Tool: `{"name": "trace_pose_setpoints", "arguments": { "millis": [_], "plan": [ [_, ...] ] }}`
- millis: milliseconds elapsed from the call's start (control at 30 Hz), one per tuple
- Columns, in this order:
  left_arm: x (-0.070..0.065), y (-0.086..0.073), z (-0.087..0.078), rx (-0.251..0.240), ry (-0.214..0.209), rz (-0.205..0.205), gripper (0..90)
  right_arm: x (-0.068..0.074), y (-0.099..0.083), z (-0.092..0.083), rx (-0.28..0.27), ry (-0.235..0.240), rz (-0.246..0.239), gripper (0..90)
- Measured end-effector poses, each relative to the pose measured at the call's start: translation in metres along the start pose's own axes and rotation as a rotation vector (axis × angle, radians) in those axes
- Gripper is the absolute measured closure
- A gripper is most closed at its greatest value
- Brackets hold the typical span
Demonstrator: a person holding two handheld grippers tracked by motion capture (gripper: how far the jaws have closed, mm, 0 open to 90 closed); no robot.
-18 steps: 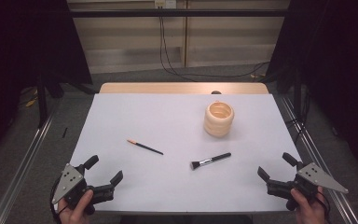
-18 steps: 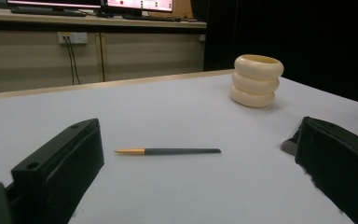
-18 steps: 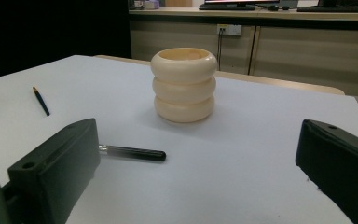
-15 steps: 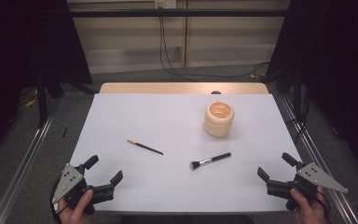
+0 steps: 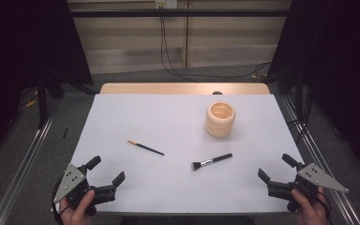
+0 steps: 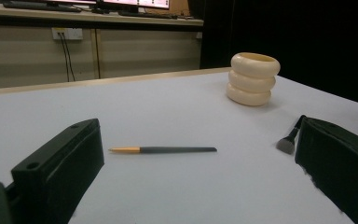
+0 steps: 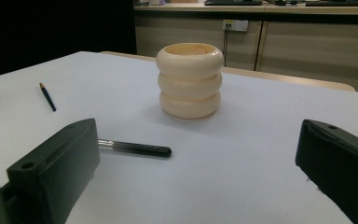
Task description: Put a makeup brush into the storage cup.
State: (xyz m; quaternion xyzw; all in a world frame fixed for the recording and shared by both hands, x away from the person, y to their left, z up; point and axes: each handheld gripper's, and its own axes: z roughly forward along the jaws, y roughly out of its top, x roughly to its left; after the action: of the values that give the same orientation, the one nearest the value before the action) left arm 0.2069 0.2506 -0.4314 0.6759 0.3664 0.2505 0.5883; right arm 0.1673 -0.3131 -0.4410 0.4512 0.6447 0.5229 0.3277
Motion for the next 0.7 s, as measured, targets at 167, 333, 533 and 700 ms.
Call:
{"name": "trace_pose_setpoints", "arguments": {
  "millis": [167,333,533,700],
  "plan": [
    [-0.002,0.002,-0.001,-0.002,-0.010,0.003,0.8,0.001,0.000,0.000,-0.007,0.003,-0.005,0.0],
    [-0.006,0.003,-0.002,-0.010,-0.031,0.002,1.2,0.003,0.001,0.000,-0.009,0.019,-0.013,0.0],
    [-0.008,0.006,0.002,0.010,-0.055,0.010,0.7,0.004,0.002,-0.001,-0.010,0.024,-0.019,0.0],
    [-0.006,0.011,0.008,0.034,-0.070,0.020,0.6,0.005,0.002,-0.001,-0.012,0.017,-0.021,0.0]
  ]
}}
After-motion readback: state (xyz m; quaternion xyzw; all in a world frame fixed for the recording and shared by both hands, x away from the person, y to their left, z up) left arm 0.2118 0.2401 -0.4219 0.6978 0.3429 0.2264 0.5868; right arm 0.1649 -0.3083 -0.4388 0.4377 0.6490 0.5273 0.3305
